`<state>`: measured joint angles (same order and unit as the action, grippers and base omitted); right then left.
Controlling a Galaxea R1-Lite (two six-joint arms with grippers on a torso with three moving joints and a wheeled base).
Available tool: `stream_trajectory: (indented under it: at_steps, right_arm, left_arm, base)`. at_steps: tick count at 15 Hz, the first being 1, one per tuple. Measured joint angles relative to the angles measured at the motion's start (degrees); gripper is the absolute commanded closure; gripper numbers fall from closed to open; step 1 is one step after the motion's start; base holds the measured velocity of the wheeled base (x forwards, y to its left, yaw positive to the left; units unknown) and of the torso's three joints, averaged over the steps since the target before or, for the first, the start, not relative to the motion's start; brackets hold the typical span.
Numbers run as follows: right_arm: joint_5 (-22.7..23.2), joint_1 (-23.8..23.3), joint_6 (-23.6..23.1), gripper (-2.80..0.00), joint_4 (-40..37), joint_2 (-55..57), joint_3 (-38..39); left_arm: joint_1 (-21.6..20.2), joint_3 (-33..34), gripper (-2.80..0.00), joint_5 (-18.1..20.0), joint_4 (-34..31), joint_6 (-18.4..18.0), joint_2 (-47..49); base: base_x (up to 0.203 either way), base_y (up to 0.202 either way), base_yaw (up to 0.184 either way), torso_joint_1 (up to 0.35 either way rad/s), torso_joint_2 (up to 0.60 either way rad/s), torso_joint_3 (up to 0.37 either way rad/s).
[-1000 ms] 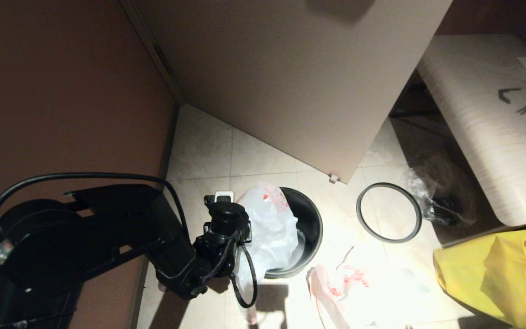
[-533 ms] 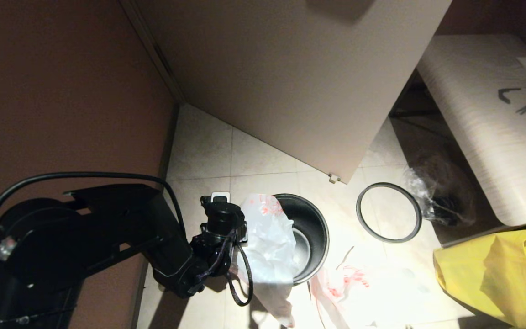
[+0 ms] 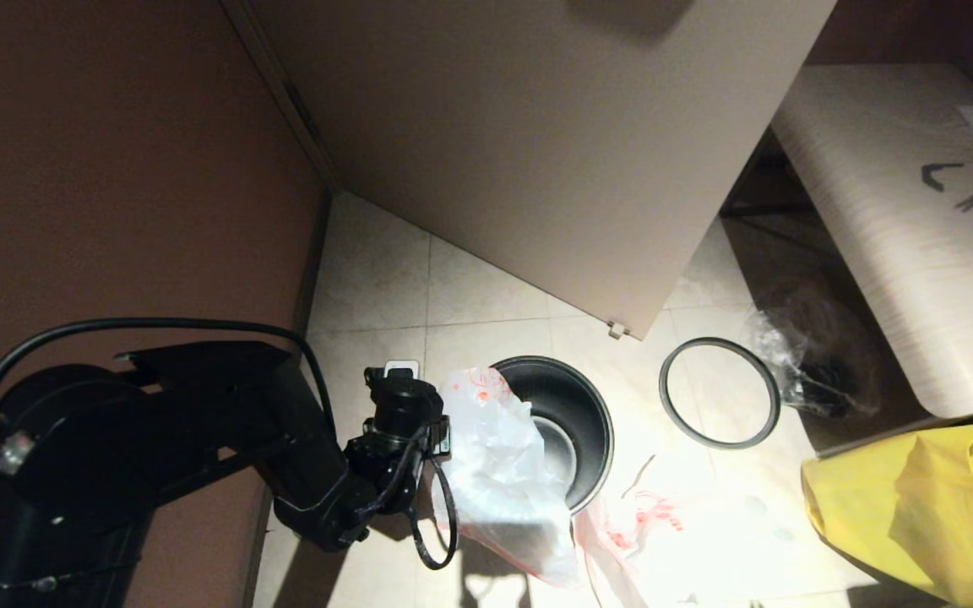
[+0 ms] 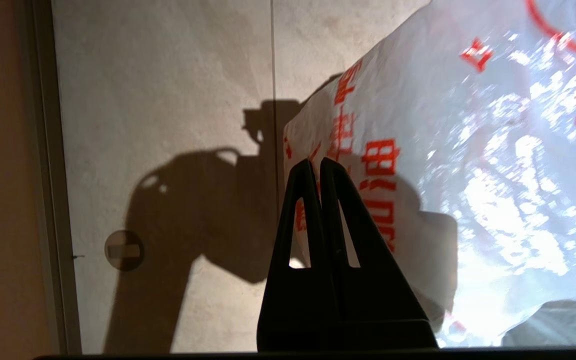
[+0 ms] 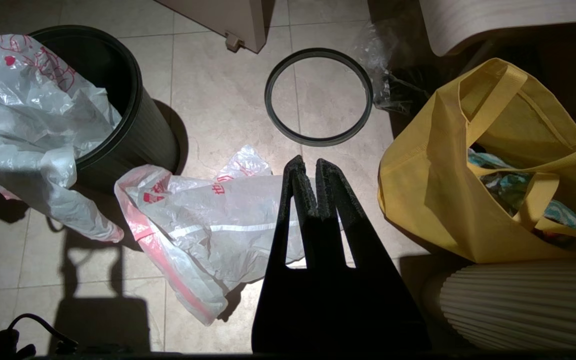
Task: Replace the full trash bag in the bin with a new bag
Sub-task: Put the new garbage bag on the trash can
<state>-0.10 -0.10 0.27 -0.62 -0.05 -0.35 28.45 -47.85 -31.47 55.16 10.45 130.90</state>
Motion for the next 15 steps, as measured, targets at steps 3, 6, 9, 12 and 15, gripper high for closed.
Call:
stream_trajectory:
  at_steps: [3,6,9,12,15]
  right_arm:
    - [0.0,0.0,0.0,0.00,0.0,0.0,0.0]
    - [0.0,0.0,0.0,0.00,0.0,0.0,0.0]
    - [0.0,0.0,0.0,0.00,0.0,0.0,0.0]
    - [0.0,0.0,0.0,0.00,0.0,0.0,0.0]
    - [0.0,0.0,0.0,0.00,0.0,0.0,0.0]
  left_arm:
    - [-0.2,2.5,-2.80,1.6,0.4,0.4,-0.1]
    - [-1.0,4.4,-2.80,3.6,1.6,0.5,0.8]
    - [-2.1,4.7,-2.80,4.9,1.8,0.5,1.9]
    - [-2.6,4.5,-2.80,4.9,1.8,0.3,2.6]
    - [-2.5,3.2,-2.80,6.0,1.7,-0.1,3.8]
  base:
    - [0.000,0.000,0.000,0.000,0.00,0.000]
    - [0.000,0.000,0.000,0.000,0.00,0.000]
    - [0.000,0.000,0.000,0.000,0.00,0.000]
    - [0.000,0.000,0.000,0.000,0.00,0.000]
    - [0.000,0.000,0.000,0.000,0.00,0.000]
